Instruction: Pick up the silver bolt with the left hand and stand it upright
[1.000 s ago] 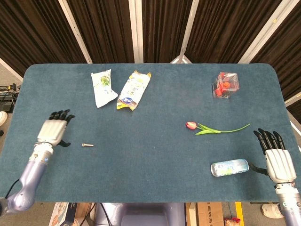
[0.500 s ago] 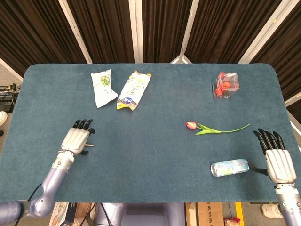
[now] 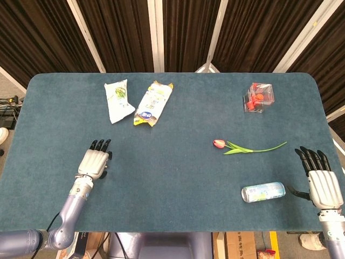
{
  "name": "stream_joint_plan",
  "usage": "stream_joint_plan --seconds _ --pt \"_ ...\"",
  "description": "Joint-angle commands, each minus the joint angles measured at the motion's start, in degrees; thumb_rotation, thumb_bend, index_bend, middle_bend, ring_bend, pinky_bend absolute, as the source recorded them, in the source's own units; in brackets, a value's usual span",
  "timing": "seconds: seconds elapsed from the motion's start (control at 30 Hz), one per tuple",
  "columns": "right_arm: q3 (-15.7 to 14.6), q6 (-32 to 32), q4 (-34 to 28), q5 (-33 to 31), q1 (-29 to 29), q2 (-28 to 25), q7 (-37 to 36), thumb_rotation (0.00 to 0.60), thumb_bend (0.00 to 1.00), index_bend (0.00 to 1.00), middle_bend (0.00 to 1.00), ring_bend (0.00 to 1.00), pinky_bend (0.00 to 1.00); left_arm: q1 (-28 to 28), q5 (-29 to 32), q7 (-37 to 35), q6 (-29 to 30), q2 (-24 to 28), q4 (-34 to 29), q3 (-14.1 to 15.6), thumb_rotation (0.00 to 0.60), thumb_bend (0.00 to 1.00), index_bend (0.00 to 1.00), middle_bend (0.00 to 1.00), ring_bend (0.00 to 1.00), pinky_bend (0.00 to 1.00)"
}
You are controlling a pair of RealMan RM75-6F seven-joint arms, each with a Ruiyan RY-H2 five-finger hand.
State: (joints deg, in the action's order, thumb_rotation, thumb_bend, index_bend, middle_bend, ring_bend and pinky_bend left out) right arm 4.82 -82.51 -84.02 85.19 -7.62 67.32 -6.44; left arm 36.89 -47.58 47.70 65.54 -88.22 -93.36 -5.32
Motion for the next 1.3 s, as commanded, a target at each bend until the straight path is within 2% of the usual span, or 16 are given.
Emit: stream_joint_plan --seconds 0.03,0.3,0.53,0.73,1.3 --pt "0.0 0.1 0.1 -0.1 -0.1 0.1 0.0 0.6 0.1 0.12 0.1 0.1 0.03 0.0 -0.1 -0.2 0.3 -0.5 0.9 0.2 0.6 0.39 0.42 0.01 0.0 0.0" --pt "0.2 0.1 0.1 -0.4 -0.1 0.3 0.1 0.6 0.1 0.12 0.1 0.1 0.03 -0.1 -1.0 -1.7 -0.1 -0.8 2.3 0.8 0.6 0.42 0.48 0.04 0.0 0.0" --pt "0.3 0.2 0.2 -0.6 -0.1 0.4 -0.1 0.6 0.1 0.12 0.1 0.1 0.03 -0.3 -1.2 -2.3 -0.2 -1.0 3.6 1.2 0.6 0.42 0.48 0.04 0.0 0.0" --pt "0.4 0.6 0.3 -0.8 -0.2 0.5 -0.1 0.6 0.1 0.12 0.1 0.1 0.03 -0.1 -3.0 -2.9 -0.1 -1.6 4.6 1.5 0.6 0.52 0.5 0.06 0.0 0.0" --pt "0.5 1.2 0.4 -1.4 -0.3 0.6 -0.5 0.6 0.1 0.12 0.1 0.1 0.03 -0.3 -3.9 -3.1 -0.4 -1.9 5.1 2.2 0.6 0.48 0.5 0.05 0.0 0.0"
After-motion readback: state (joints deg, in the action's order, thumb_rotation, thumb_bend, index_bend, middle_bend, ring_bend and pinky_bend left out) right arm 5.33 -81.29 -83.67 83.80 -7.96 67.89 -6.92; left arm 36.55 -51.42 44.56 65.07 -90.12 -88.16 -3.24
